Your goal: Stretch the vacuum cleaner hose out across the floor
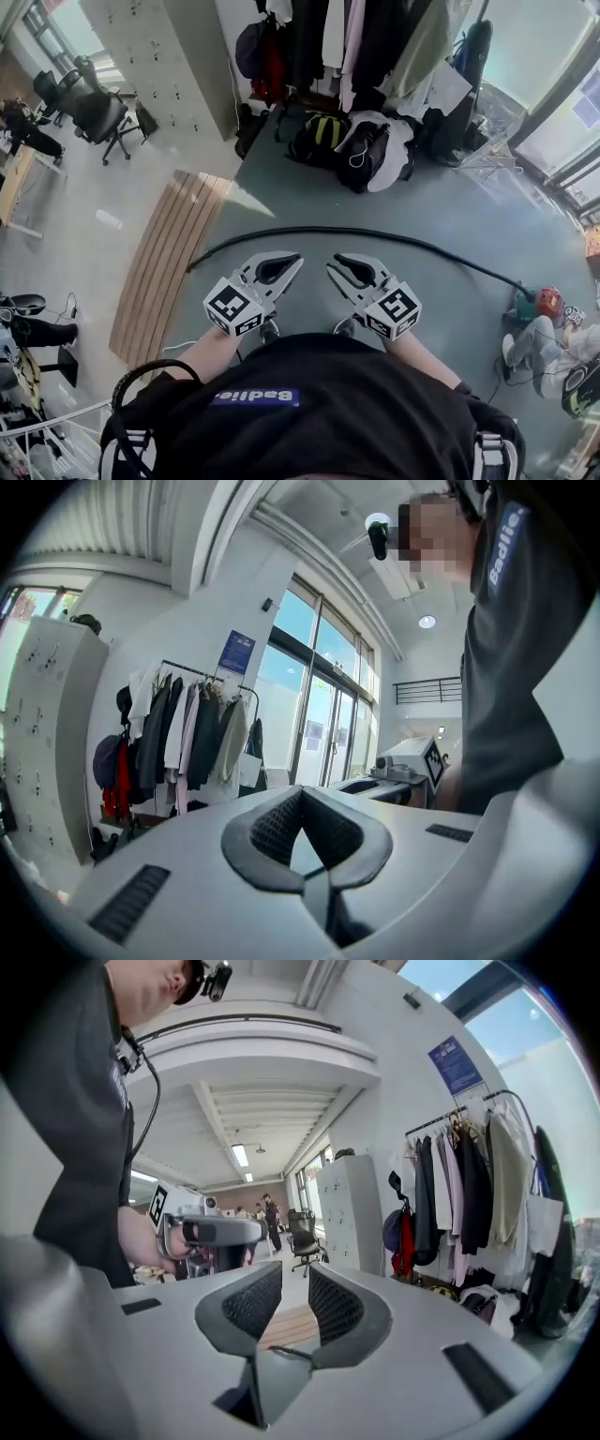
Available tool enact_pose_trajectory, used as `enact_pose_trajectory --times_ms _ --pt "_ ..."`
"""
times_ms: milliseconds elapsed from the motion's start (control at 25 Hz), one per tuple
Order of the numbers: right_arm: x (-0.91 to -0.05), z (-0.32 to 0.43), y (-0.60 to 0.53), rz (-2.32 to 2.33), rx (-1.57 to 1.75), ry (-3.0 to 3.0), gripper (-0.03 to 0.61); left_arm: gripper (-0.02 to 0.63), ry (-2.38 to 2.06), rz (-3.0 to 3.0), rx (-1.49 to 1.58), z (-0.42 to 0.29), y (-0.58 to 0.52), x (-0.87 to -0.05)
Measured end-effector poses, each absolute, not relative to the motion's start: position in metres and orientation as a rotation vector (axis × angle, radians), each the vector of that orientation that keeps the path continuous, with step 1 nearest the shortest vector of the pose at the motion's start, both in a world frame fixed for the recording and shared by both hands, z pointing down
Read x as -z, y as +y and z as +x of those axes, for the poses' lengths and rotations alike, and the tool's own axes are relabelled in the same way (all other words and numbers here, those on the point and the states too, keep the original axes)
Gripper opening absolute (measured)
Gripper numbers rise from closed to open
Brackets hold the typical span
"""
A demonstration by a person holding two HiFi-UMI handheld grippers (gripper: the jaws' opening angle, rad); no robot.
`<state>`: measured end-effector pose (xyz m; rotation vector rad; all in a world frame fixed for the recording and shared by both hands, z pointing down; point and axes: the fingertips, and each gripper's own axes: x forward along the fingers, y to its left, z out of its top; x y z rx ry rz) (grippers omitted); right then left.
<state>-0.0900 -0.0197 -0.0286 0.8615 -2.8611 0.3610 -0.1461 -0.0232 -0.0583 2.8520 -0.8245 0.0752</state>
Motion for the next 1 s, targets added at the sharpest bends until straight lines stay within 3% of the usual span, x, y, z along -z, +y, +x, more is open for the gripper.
enact_pose_trajectory --times_ms 240,1000 --pt "0.074 -0.095 0.011 0.864 -0.369 -2.988 0.028 0.008 -0.796 2.963 -0.062 -0.123 0.004 0.081" --pt "0.099 -0.096 0.044 0.840 -0.265 -3.034 0.005 0.008 -0.826 2.955 -0.001 -0.119 0.035 0.102"
